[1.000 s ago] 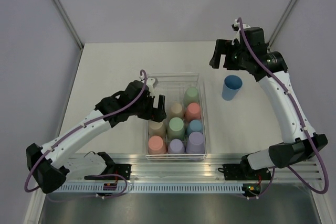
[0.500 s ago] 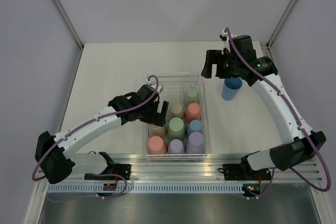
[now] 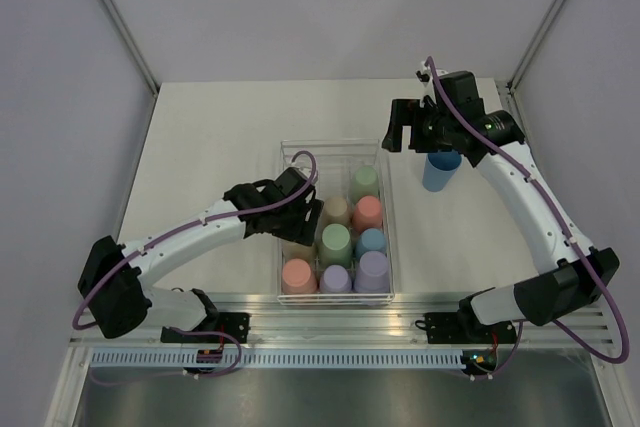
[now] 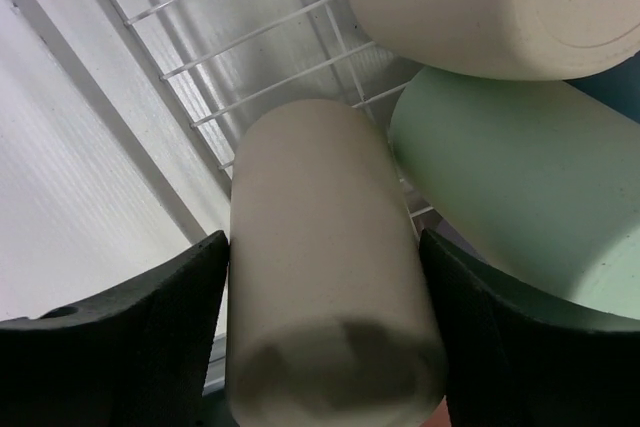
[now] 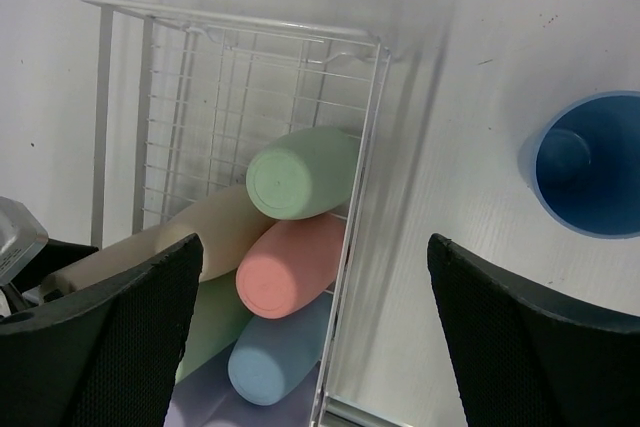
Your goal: Unload the cups from the dish rack
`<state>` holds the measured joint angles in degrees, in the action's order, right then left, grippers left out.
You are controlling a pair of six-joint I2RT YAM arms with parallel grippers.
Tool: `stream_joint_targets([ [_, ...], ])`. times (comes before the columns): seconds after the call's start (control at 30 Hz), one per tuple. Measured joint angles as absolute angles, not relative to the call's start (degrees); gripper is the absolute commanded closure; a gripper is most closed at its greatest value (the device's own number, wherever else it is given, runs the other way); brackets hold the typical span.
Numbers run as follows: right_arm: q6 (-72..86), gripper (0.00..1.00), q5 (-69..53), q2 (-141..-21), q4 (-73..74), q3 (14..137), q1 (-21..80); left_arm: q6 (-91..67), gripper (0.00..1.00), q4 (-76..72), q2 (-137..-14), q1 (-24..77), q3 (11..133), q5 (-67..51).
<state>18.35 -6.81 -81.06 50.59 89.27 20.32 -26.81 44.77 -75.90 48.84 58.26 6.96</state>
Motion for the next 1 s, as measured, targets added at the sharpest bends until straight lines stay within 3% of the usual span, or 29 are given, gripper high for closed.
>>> stream_joint_targets([
  [0.3, 18.72, 0.04, -6.83, -81.03, 50.43, 88.09, 20.32, -27.57, 0.98, 44.03, -76.05, 49.28, 58.13, 7.64],
  [0.63, 19.64, 0.02, -10.02, -77.82, 44.47, 82.46, 20.29, -30.24, 0.98, 44.73, -73.95, 49.25, 62.17, 15.73],
  [0.83, 22.24, 0.02, -23.16, -74.26, 34.46, 76.44, 19.99, -31.05, 0.98, 41.98, -65.32, 49.23, 68.2, 19.35],
  [1.0, 30.74, 0.02, -37.32, -71.61, 18.44, 66.32, 19.86, -32.91, 0.98, 31.44, -55.05, 47.18, 64.71, 13.47],
])
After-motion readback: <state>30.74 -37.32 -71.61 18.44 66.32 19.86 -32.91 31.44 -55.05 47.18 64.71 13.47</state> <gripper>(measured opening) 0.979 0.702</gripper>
